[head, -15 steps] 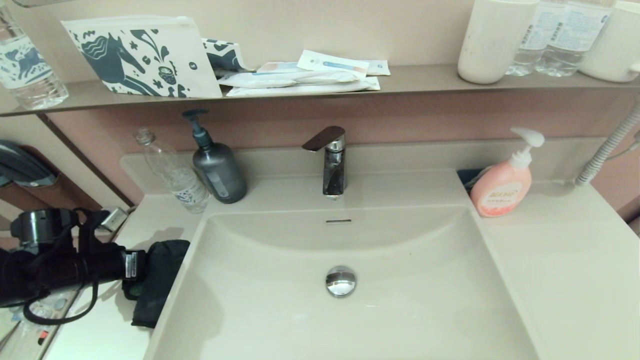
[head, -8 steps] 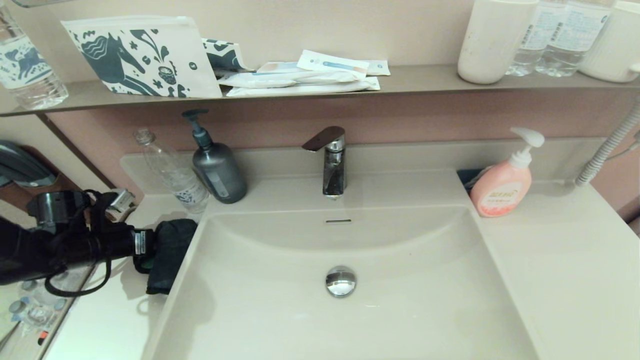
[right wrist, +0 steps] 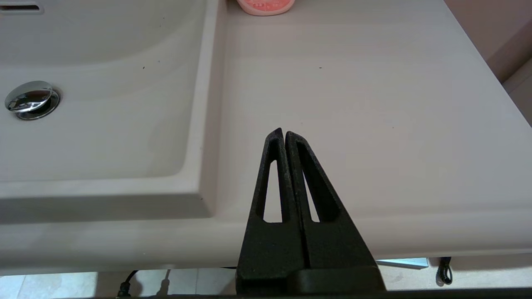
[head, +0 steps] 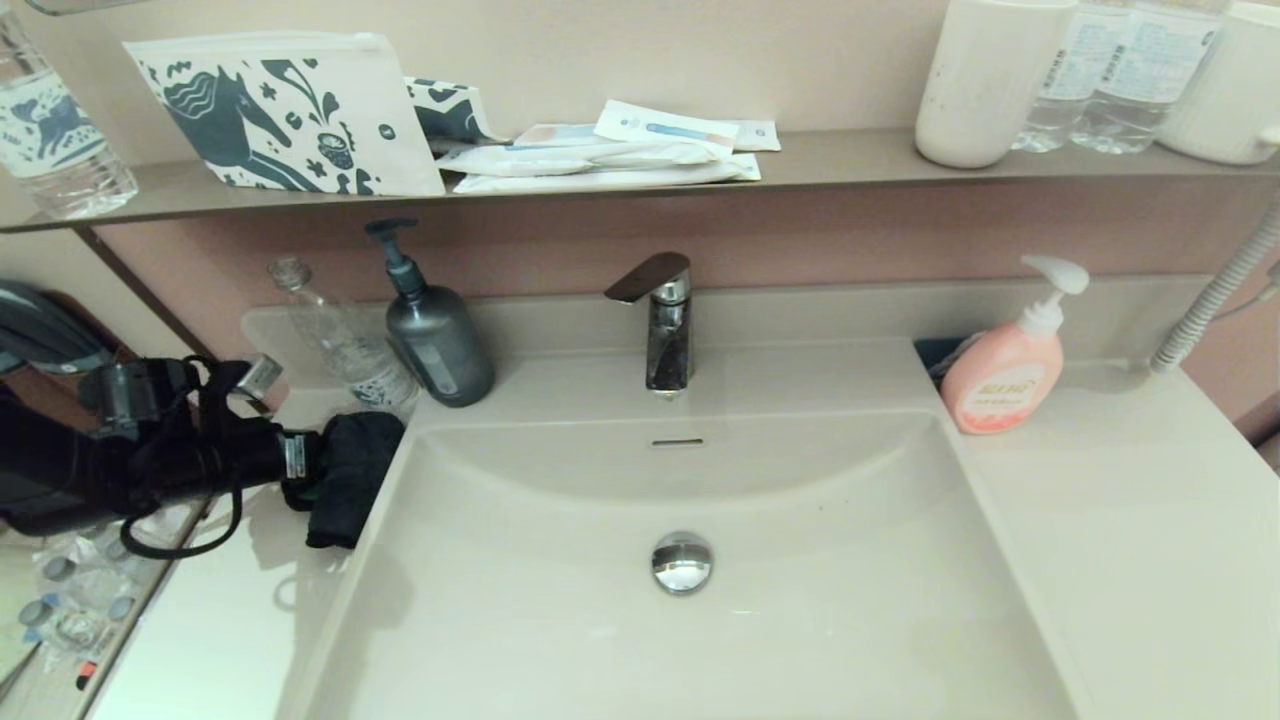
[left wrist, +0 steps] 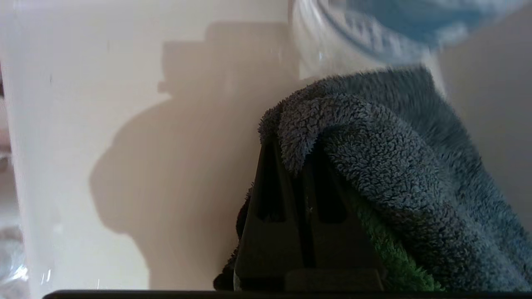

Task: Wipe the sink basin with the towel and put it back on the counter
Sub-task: Wipe the sink

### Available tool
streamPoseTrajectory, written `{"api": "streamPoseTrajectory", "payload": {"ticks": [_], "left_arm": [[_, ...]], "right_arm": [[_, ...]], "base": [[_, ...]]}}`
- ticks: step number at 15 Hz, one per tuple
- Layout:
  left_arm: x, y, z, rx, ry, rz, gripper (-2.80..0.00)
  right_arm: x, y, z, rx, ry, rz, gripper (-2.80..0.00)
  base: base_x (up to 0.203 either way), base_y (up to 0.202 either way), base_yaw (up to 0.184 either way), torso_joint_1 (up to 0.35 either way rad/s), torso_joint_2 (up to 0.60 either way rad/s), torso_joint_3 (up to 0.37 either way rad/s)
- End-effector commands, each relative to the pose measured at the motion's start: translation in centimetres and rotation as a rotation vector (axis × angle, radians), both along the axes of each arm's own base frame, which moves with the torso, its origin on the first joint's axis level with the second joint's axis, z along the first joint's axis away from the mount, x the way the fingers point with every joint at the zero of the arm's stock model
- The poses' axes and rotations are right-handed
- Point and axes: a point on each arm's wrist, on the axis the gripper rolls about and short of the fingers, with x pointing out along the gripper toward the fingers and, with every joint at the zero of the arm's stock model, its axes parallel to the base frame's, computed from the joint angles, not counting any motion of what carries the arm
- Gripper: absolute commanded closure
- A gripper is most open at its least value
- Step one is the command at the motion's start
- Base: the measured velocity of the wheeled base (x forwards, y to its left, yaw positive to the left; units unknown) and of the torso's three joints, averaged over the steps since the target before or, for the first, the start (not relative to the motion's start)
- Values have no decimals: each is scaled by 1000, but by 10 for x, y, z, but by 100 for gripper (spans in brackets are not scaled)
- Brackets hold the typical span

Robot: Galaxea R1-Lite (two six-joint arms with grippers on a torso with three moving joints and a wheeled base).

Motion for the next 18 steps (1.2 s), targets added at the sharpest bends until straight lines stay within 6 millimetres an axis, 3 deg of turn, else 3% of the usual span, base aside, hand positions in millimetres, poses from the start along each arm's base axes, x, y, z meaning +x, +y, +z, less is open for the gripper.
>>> {"api": "streamPoseTrajectory", "payload": {"ticks": [1, 5, 10, 13, 18], "left_arm": [[9, -3, -4, -6, -3, -14, 0], [26, 2, 2, 9, -48, -15, 0], [27, 12, 4, 19, -60, 5, 0], [17, 18, 3, 16, -43, 26, 0], [-25, 20, 1, -16, 19, 63, 0]], "right_arm": [[0, 0, 0, 0, 2, 1, 0], [0, 0, 0, 0, 0, 1, 0], [0, 0, 0, 1, 2, 1, 0], [0, 0, 0, 1, 1, 1, 0], [0, 0, 0, 0, 1, 1, 0]], "base": [[0, 0, 0, 0, 0, 0], [0, 0, 0, 0, 0, 0], [0, 0, 0, 0, 0, 0], [0, 0, 0, 0, 0, 0], [0, 0, 0, 0, 0, 0]]}}
